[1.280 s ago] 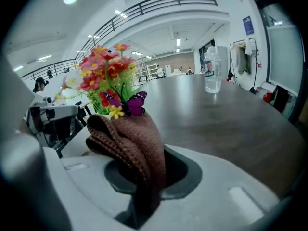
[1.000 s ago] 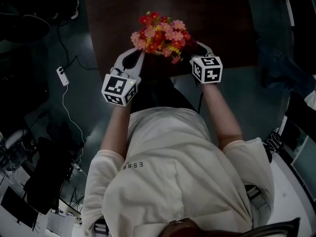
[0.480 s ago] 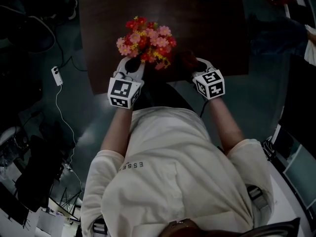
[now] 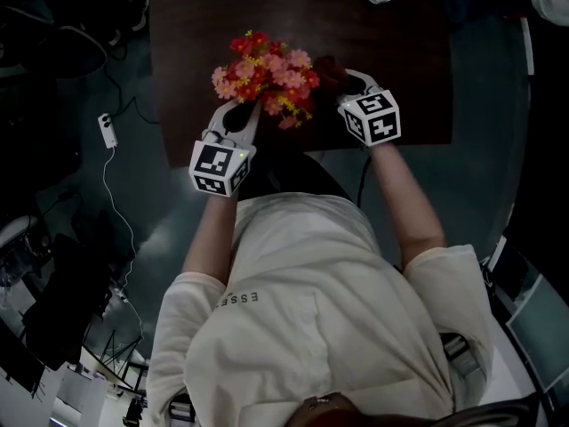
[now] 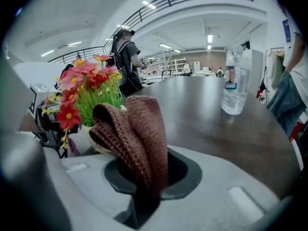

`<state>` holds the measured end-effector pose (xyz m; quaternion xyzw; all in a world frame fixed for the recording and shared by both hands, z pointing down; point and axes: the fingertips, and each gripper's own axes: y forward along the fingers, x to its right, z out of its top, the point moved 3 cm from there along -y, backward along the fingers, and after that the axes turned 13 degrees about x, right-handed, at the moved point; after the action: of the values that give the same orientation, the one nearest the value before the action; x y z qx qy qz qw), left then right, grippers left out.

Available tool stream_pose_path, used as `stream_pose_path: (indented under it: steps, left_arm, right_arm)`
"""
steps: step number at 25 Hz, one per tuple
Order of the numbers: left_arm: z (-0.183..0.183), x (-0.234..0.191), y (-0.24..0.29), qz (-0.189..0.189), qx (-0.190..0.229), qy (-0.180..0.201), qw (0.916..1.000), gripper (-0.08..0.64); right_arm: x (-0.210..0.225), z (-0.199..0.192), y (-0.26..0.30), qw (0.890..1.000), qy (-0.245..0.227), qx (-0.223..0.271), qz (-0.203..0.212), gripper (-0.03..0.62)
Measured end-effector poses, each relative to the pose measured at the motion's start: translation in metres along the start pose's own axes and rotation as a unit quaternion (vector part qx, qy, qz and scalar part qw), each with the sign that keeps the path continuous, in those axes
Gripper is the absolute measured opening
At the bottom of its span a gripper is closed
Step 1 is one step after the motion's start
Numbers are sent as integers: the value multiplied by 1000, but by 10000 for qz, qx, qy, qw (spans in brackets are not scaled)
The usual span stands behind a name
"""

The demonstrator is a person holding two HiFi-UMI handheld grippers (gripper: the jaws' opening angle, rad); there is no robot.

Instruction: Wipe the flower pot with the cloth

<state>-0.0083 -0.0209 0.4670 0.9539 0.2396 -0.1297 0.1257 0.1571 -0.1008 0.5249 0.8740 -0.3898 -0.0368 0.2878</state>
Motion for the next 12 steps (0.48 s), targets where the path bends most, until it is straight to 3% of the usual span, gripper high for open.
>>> stream_pose_path:
  steps: [5,12]
  left_arm:
    - [2,-7,0,-4,-19,-31,10000,14]
    - [8,-16,2,83,-30,60,9999,15]
  right_arm:
    - [-7,33,50,9987,-276,79,413,48]
    - [-26,30,63,9954,-299,-32,915,47]
